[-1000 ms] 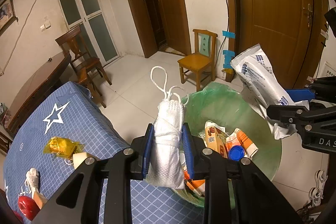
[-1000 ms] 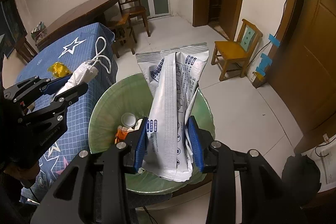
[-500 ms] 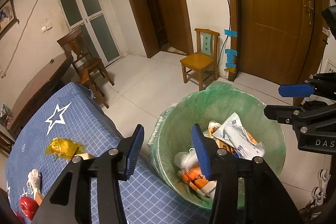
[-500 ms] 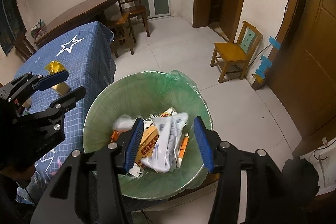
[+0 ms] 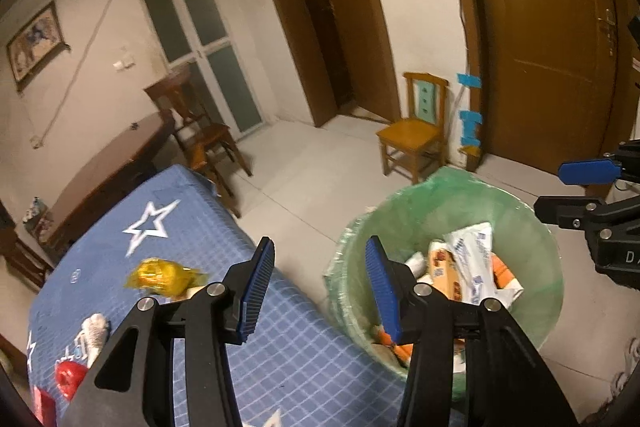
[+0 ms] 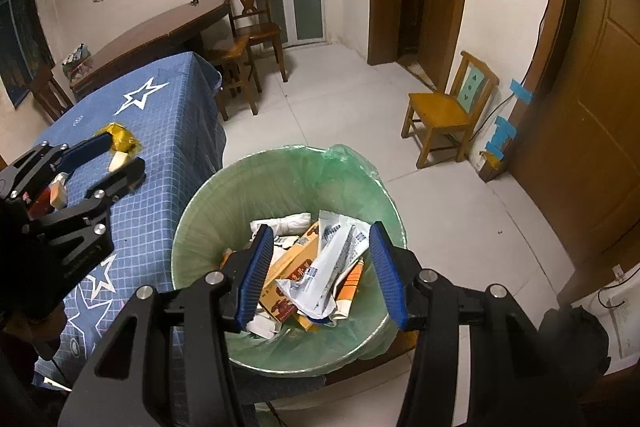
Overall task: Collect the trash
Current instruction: 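Open both tools over the green bin, dropping bag and sachet inside, then swing both open tools back toward the table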
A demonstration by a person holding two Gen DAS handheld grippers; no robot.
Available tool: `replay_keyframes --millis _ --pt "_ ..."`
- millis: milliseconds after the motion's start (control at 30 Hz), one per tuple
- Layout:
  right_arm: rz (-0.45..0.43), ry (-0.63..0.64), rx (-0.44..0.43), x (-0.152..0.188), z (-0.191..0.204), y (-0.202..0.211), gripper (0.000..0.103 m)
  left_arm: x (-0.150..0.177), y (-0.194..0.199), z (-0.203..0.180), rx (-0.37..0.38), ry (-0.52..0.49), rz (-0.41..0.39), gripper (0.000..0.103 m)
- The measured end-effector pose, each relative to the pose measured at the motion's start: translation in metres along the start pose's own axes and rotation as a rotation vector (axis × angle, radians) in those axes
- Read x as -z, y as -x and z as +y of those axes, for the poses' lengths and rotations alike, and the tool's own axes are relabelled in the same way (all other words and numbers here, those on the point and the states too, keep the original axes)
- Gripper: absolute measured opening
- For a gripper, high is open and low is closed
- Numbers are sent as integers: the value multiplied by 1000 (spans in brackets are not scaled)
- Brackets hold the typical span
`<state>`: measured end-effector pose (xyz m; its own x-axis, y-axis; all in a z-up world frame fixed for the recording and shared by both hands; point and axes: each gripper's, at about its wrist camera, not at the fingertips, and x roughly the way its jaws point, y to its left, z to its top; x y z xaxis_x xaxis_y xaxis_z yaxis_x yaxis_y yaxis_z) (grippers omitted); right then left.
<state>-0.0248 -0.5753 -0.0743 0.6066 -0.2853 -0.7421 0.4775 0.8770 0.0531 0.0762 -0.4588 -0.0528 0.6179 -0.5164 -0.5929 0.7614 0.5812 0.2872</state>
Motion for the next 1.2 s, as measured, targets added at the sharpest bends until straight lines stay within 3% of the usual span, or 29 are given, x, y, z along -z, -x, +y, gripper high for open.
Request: replay_keyframes --millis 300,500,767,1000,1067,1200 --pt "-117 -5 -29 0 23 19 48 22 37 33 -89 49 -40 49" --pt "-157 12 -78 6 53 20 48 54 63 67 -116 116 -6 54" --pt "-139 75 -201 16 113 3 50 137 105 143 -154 256 71 62" --pt "-110 161 -302 14 172 -13 55 228 123 224 -170 490 151 62" --pt "-106 190 -331 8 186 -18 57 253 132 242 -143 568 142 62" --pt "-65 326 -445 -12 231 -37 59 268 145 248 -133 592 95 62"
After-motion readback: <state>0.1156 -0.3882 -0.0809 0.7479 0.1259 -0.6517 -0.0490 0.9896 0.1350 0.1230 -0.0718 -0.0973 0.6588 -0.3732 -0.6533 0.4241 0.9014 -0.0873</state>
